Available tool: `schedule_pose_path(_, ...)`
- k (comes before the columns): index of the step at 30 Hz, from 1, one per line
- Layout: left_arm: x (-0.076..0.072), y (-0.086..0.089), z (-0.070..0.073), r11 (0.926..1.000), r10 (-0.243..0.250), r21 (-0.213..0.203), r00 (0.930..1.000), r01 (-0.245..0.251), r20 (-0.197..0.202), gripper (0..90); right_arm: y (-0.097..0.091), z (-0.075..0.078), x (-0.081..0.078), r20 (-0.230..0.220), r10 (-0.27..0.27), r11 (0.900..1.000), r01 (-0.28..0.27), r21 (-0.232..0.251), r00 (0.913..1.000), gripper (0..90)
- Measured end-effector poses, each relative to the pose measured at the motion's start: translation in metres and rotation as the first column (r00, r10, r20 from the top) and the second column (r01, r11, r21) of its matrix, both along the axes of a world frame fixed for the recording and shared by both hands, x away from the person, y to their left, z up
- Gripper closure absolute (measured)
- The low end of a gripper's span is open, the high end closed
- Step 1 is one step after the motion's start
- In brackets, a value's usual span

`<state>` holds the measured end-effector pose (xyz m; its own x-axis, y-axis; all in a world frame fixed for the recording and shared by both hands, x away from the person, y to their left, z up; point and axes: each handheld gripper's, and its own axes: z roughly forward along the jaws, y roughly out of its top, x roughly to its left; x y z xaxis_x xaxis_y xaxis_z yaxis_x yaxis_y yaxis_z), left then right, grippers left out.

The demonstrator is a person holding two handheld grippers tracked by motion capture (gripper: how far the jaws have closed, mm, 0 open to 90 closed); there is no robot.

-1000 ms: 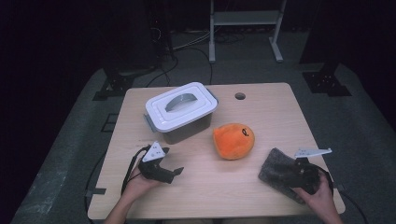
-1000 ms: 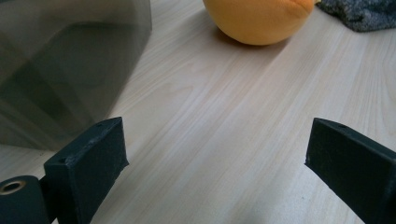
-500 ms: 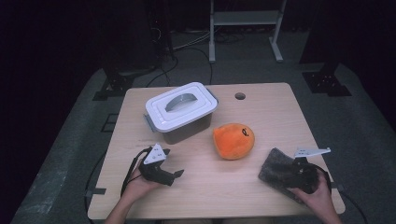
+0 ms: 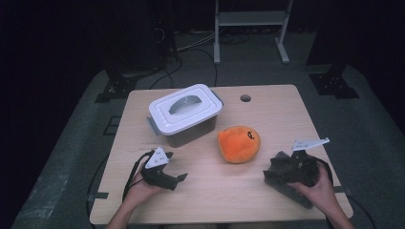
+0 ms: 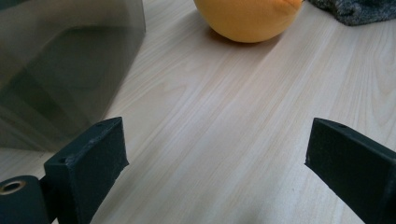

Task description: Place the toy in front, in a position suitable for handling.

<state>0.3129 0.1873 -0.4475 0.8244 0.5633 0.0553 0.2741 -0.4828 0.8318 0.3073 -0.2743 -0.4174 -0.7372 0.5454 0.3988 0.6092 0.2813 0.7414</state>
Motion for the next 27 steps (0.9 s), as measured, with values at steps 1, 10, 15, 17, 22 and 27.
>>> schedule_pose_path(1,0.0,0.0,0.0,1.0,0.0,0.003,1.0,0.0,0.0,4.6,0.001,0.002,0.003,0.002,0.004,1.0,-0.004,-0.003,1.0,22.3)
schedule_pose_path(10,0.0,0.002,0.001,1.0,0.001,-0.007,1.0,-0.001,-0.002,4.6,0.021,0.015,0.032,0.042,0.022,0.999,-0.021,-0.04,0.9989,24.6)
schedule_pose_path(15,-0.001,0.0,0.001,0.9999,-0.012,-0.002,0.9999,0.012,-0.003,4.6,0.035,0.026,0.049,0.086,0.03,0.997,-0.023,-0.074,0.9959,25.1)
schedule_pose_path(17,-0.001,0.0,0.0,0.9998,-0.018,-0.003,0.9998,0.018,-0.003,4.6,0.039,0.03,0.056,0.1,0.028,0.9968,-0.02,-0.078,0.9946,25.2)
schedule_pose_path(22,-0.002,-0.001,0.0,0.9997,-0.026,-0.001,0.9996,0.026,-0.007,4.6,0.05,0.035,0.074,0.129,0.015,0.9966,-0.004,-0.082,0.9916,25.3)
schedule_pose_path(27,-0.001,0.0,-0.001,0.9995,-0.031,-0.005,0.9993,0.031,-0.021,4.6,0.058,0.033,0.087,0.148,0.008,0.9943,0.008,-0.106,0.9889,25.3)
